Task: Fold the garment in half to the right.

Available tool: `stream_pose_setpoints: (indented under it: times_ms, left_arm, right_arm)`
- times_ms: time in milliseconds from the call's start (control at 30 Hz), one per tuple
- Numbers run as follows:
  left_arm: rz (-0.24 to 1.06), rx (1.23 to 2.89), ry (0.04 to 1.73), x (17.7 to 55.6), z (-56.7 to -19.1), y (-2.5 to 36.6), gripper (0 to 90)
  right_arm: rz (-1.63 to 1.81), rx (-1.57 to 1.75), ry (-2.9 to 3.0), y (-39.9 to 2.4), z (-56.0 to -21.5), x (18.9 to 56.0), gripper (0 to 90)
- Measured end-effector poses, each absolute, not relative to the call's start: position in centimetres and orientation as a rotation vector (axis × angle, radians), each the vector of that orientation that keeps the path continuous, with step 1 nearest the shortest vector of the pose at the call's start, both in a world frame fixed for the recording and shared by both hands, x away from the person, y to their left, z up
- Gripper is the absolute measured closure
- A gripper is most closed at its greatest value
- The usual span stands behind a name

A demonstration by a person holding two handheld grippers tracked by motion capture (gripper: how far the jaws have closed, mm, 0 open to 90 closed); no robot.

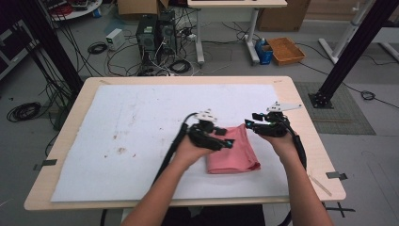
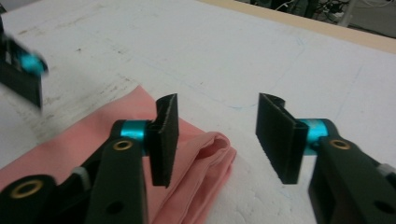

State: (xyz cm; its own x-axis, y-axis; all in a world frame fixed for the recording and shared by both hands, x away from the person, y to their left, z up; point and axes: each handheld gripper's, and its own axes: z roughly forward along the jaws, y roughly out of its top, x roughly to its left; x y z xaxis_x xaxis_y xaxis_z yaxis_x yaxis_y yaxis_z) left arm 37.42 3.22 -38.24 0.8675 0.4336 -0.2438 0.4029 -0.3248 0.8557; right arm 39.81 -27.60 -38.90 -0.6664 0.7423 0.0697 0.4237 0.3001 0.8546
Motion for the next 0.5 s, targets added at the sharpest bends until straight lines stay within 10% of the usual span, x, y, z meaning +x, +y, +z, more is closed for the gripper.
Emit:
stream_pose_setpoints:
  times_ms: [233, 400, 500]
  left_arm:
    - [0.139, 1.944, 0.734, 35.7, -39.8, 12.1, 39.1]
    - [0.166, 1.938, 0.801, 34.2, -41.7, 16.4, 39.1]
    - [0.189, 1.915, 0.816, 33.8, -41.8, 19.0, 39.1]
  right_arm:
    - [1.240, 1.015, 2.332, -25.3, -40.3, 40.1, 57.2]
    - [1.093, 1.027, 2.423, -23.6, -41.7, 41.4, 90.0]
    - [1.046, 1.013, 2.458, -23.9, -42.6, 41.6, 90.0]
